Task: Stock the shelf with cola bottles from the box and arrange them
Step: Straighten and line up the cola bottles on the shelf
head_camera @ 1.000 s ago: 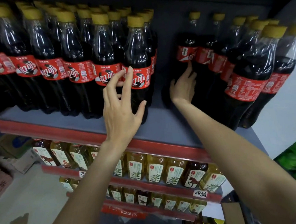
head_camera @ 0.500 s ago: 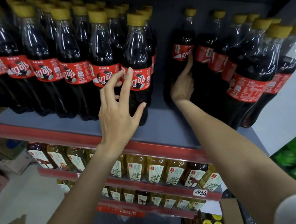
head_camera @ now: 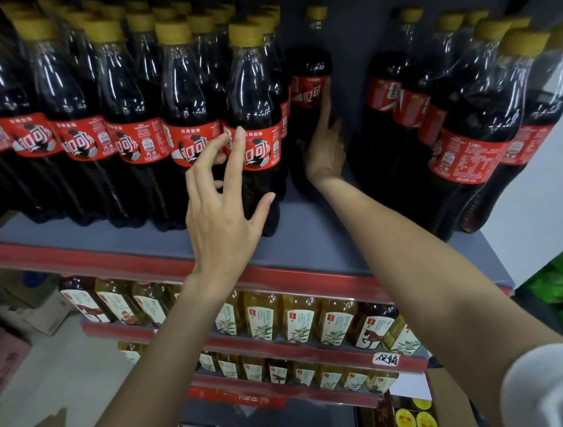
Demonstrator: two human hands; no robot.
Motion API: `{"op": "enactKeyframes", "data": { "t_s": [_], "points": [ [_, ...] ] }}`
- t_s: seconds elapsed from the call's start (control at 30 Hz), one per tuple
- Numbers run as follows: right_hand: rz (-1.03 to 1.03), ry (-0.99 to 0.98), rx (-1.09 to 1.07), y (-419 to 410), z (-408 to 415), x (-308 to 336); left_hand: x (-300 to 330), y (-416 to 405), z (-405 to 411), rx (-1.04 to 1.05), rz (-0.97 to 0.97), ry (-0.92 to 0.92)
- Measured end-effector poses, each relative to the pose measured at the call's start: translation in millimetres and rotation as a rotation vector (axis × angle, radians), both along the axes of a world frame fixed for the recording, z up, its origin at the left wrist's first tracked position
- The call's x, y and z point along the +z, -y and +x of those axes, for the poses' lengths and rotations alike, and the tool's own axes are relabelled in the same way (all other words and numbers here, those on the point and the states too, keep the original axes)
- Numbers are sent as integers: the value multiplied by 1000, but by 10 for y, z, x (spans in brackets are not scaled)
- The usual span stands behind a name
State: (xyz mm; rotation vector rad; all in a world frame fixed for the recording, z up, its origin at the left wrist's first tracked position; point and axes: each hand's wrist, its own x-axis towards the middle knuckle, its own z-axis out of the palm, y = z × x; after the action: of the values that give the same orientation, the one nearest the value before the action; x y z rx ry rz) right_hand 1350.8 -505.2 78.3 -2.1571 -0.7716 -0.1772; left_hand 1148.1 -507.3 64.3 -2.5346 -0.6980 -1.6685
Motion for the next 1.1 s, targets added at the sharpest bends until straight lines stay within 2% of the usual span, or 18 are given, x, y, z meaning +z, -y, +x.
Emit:
{"op": "enactKeyframes", "data": {
  "t_s": [0.07,0.17,0.27,0.33,0.4,0.5,0.6,0.7,0.77,0.87,1.0,1.1],
  "points": [
    [-14,-7,38,41,-21,6,-8,16,5,11,11,26],
    [-15,14,109,240,-118,45,11,120,36,-51,61,187],
    [166,84,195,716,-332,122,71,353,150,-250,72,348],
    [316,152,236,1181,-520,155,146,506,269,-415,-14,398],
    [447,208,221,1651,-693,148,231,608,445,-622,-276,355],
    [597,292,21,2140,-764,23,380,747,772,-903,-833,81],
    [587,221,-152,2312,-657,-125,416,923,1055,-1005,-1060,-152],
    [447,105,-56,2292,-605,-196,412,1094,1146,-1067,-1225,-185],
    [365,99,-15,2254,-561,-208,360,1123,1105,-1058,-1185,-108],
    [346,44,109,2169,-458,-122,232,1062,913,-1012,-987,10],
    [334,-51,247,1947,-314,-14,112,960,649,-860,-698,-24],
    [325,-153,330,1686,-244,26,102,838,545,-660,-472,-67]
  ]
}}
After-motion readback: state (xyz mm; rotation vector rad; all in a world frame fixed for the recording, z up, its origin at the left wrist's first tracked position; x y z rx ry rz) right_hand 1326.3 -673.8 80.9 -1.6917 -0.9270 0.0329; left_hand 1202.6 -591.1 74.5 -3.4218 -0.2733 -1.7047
